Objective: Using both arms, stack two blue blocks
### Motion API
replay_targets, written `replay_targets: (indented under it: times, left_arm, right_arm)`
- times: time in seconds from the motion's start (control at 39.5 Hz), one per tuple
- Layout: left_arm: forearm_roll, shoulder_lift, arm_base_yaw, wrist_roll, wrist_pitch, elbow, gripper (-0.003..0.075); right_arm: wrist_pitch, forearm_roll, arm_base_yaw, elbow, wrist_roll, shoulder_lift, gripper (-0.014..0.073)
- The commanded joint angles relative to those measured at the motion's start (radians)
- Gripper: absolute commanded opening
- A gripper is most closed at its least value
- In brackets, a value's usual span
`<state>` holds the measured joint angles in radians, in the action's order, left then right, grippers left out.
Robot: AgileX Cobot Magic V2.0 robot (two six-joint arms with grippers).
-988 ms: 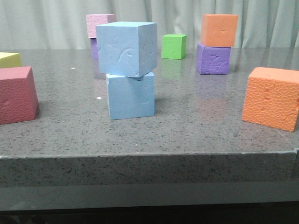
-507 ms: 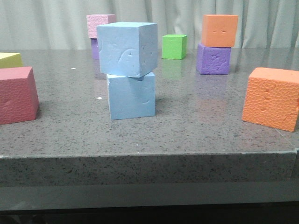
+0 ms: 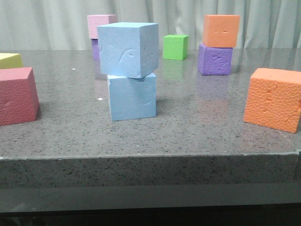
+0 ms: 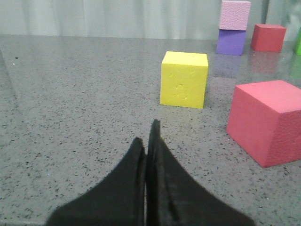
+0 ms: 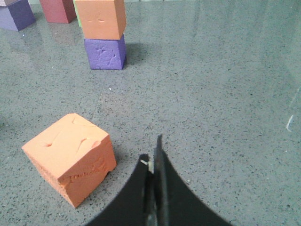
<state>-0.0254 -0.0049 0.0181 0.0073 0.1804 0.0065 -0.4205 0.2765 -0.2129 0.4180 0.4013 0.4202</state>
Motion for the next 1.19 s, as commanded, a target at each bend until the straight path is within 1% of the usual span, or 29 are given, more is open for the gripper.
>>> replay_targets:
  times: [0.0,1.01,1.17]
  left_arm:
    - [-0.007,-0.020,0.005,-0.002,-0.080,0.001,-0.0020]
    - [-0.007,-0.020,0.005,-0.002,-0.080,0.001,-0.0020]
    - [-0.007,-0.020,0.005,-0.002,-0.080,0.001,-0.0020]
  right_arm:
    - [0.069,0.025,0.004,0.026,-0.007,0.003,-0.0068]
    - [0.069,0.025,0.004,0.026,-0.009,0.003,-0.0068]
    - [0.117,0.059,0.009,-0.011,-0.023,-0.012,-0.0068]
